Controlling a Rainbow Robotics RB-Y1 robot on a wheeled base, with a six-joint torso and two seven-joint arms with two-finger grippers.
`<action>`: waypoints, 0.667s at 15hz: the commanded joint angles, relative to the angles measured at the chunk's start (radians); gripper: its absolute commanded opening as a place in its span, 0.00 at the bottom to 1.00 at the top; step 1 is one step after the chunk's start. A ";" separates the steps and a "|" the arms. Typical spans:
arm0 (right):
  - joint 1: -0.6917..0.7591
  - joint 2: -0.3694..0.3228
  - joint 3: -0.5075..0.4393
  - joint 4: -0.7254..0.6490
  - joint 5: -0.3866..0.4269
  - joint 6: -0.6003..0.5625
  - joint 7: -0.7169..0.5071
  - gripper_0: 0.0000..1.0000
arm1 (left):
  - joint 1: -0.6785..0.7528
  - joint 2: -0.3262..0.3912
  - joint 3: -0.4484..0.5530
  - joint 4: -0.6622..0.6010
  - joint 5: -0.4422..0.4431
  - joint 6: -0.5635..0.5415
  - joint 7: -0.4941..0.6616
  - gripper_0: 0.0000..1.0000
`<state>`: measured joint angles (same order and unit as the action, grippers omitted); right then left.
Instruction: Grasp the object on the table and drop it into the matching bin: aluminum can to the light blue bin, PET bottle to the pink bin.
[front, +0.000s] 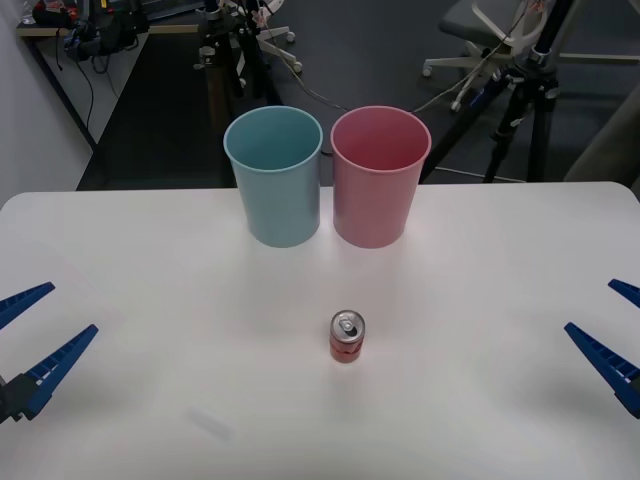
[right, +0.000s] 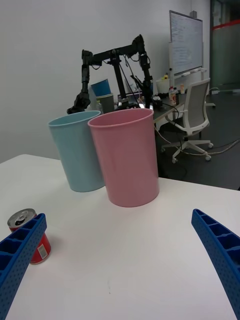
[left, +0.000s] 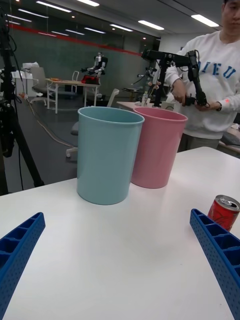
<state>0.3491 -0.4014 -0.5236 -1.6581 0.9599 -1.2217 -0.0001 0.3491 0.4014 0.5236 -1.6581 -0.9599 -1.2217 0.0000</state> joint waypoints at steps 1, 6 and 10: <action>0.001 0.013 0.005 0.023 0.022 0.004 0.000 1.00 | 0.000 0.000 0.000 0.000 0.000 0.000 0.000 1.00; -0.005 0.015 0.028 0.026 0.056 0.004 0.012 1.00 | 0.000 0.000 0.000 0.000 0.000 0.000 0.000 1.00; 0.016 0.015 0.105 0.029 0.037 0.008 0.111 1.00 | 0.000 0.000 0.000 0.000 0.000 0.000 0.000 1.00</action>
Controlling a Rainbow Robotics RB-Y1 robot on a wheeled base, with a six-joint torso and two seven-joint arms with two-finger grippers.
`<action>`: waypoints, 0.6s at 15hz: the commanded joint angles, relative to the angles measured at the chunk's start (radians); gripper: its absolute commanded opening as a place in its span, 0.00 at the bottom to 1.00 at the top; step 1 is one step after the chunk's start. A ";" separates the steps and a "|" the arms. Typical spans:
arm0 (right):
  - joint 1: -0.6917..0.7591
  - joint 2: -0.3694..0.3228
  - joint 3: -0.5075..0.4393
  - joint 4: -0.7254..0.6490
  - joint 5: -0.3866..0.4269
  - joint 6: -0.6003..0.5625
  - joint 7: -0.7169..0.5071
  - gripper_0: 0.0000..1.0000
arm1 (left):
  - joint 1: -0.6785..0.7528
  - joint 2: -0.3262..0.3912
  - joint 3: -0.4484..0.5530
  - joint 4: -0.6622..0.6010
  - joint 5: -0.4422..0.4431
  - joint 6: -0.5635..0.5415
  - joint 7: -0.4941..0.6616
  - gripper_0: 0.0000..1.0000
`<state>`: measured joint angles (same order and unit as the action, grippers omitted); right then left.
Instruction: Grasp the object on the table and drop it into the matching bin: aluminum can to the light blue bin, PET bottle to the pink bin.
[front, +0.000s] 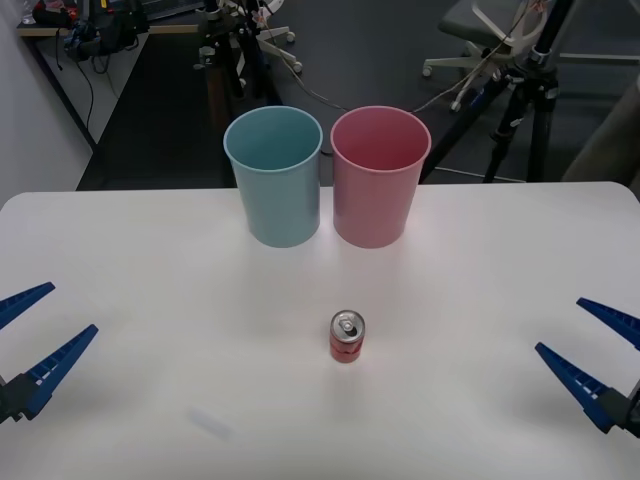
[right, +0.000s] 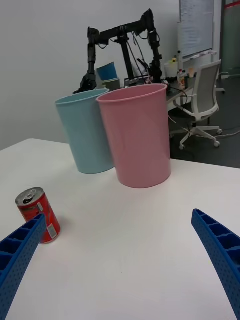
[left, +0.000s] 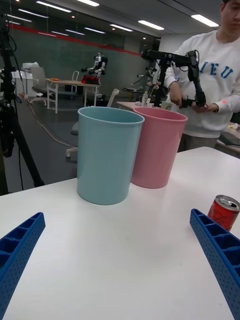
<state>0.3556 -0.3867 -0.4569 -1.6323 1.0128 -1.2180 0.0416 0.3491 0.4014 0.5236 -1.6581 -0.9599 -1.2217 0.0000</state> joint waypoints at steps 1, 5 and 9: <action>0.014 0.000 0.057 0.014 -0.023 0.008 0.093 1.00 | 0.000 0.000 0.000 0.000 0.000 0.000 0.000 1.00; 0.014 0.000 0.146 0.052 -0.040 0.025 0.218 1.00 | 0.000 0.000 0.000 0.000 0.000 0.000 0.000 1.00; 0.009 0.000 0.256 0.057 -0.049 0.086 0.305 1.00 | 0.000 0.000 0.000 0.000 0.000 0.000 0.000 1.00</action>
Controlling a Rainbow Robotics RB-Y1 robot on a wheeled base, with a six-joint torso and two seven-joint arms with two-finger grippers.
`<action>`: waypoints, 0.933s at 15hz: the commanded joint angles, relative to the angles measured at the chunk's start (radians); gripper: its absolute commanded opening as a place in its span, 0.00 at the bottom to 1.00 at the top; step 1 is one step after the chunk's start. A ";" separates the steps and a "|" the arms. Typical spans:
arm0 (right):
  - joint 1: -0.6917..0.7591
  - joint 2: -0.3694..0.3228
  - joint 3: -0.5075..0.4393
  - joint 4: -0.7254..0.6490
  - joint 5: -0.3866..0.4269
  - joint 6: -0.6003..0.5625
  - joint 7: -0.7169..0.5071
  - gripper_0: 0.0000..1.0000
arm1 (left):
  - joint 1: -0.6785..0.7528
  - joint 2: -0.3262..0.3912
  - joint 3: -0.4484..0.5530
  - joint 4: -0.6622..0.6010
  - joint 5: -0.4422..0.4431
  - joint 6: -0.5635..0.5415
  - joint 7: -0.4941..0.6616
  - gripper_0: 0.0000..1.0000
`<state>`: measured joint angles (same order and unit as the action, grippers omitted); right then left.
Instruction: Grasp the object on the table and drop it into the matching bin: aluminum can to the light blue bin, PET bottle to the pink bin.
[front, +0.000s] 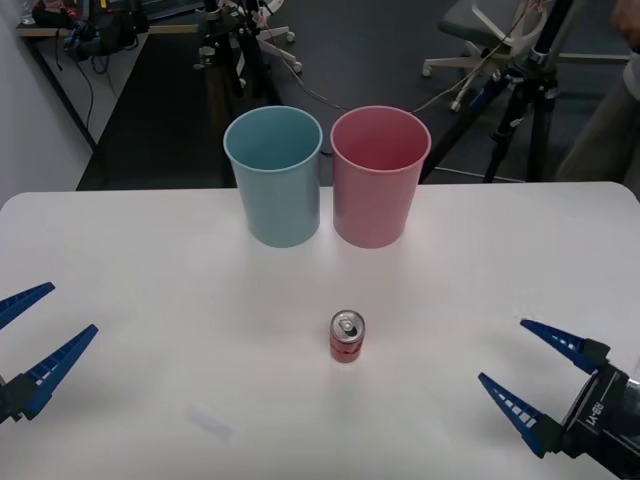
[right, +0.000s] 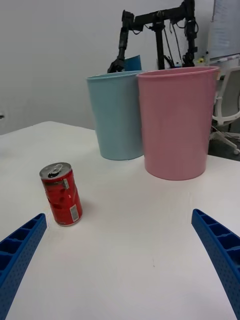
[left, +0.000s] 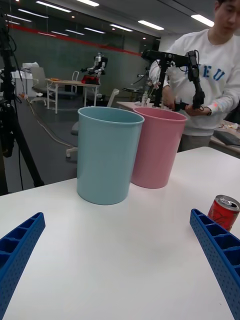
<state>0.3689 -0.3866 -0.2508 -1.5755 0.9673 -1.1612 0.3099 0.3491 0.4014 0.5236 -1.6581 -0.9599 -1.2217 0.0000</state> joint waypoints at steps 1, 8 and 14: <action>-0.008 0.000 0.077 0.000 -0.002 0.043 0.040 1.00 | 0.000 0.000 0.000 0.000 0.000 0.000 0.000 1.00; -0.041 0.008 0.268 0.000 -0.002 0.167 0.103 1.00 | 0.000 0.000 0.000 0.000 0.000 0.000 0.000 1.00; -0.059 0.060 0.335 0.000 0.048 0.270 0.173 1.00 | 0.000 0.000 0.000 0.000 0.000 0.000 0.000 1.00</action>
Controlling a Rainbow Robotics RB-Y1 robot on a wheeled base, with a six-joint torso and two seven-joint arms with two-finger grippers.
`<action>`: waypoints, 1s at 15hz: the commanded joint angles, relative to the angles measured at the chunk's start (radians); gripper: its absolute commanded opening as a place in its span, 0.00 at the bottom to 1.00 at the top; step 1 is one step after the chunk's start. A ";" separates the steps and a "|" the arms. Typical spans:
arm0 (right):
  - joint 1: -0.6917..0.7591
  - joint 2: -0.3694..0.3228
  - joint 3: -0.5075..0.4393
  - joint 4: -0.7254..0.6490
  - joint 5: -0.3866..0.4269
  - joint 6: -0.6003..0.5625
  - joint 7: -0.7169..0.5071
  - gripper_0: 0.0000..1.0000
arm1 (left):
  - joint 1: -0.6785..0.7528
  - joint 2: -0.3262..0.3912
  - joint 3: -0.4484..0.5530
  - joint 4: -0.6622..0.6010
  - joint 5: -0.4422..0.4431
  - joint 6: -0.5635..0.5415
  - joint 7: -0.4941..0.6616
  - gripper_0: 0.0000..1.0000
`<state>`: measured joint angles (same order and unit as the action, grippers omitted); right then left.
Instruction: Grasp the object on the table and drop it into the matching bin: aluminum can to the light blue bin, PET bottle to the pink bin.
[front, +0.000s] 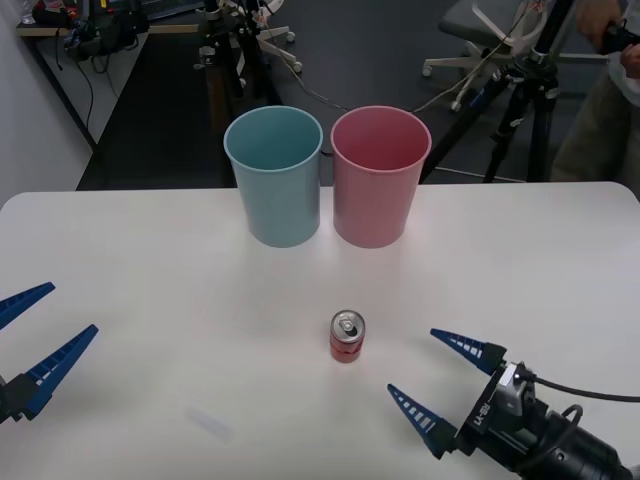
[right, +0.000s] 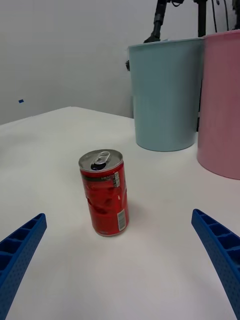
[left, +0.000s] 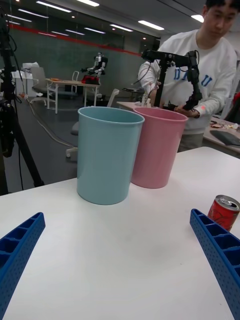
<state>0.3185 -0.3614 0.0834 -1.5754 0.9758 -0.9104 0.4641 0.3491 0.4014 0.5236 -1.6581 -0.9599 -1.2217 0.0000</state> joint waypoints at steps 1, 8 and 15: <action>-0.012 0.055 0.001 0.000 0.060 0.030 0.027 1.00 | 0.000 0.000 0.000 0.000 0.000 0.000 0.000 1.00; -0.027 0.102 0.047 0.000 0.118 0.136 0.079 1.00 | 0.000 0.000 0.000 0.000 0.000 0.000 0.000 1.00; -0.044 0.102 0.118 0.000 0.118 0.216 0.097 1.00 | 0.000 0.000 0.000 0.000 0.000 0.000 0.000 1.00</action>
<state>0.2759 -0.2592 0.1963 -1.5752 1.0937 -0.7032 0.5604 0.3491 0.4014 0.5236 -1.6581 -0.9599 -1.2217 0.0000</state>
